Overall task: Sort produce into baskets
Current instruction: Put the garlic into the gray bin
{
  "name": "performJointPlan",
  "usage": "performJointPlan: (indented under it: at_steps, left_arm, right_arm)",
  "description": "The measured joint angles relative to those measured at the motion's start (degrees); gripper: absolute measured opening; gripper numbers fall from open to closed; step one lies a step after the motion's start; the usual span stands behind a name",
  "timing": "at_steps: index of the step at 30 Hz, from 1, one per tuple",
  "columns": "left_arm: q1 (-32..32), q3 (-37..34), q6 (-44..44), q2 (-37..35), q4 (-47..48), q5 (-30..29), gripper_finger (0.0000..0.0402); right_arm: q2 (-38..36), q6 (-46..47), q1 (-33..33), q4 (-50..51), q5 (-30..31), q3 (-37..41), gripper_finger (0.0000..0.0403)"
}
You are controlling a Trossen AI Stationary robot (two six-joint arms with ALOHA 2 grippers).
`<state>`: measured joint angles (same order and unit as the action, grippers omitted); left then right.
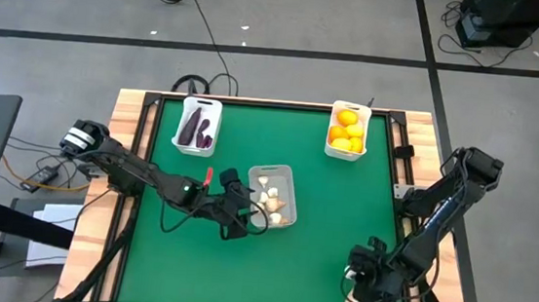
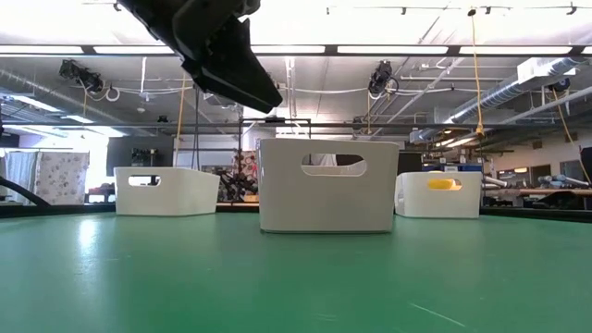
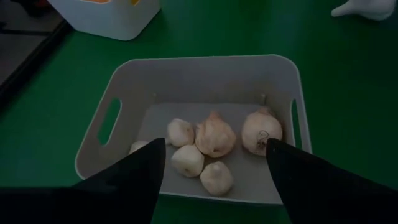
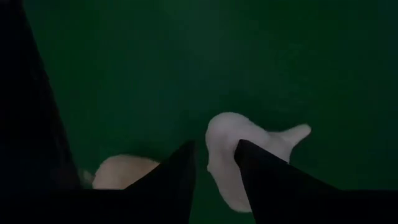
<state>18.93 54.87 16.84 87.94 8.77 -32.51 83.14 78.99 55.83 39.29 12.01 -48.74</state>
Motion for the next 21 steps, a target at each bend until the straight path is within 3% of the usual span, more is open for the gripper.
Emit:
performJointPlan:
  at_steps: [7, 13, 21]
  left_arm:
    - [0.0, 0.0, 0.2, 0.0, -0.1, 0.0, 0.0284]
    - [0.1, 0.0, 0.6, 0.0, -0.1, 0.0, 0.0284]
    - [0.7, 0.0, 1.3, 0.0, 0.0, 0.0, 0.0284]
  right_arm:
    - [-4.3, -3.0, -0.1, 6.7, 6.3, -4.2, 0.0135]
    - [-5.3, -2.0, -0.1, 14.4, 3.7, -5.4, 0.0135]
    - [-1.6, 0.4, -0.2, 10.8, -3.8, -1.9, 0.0164]
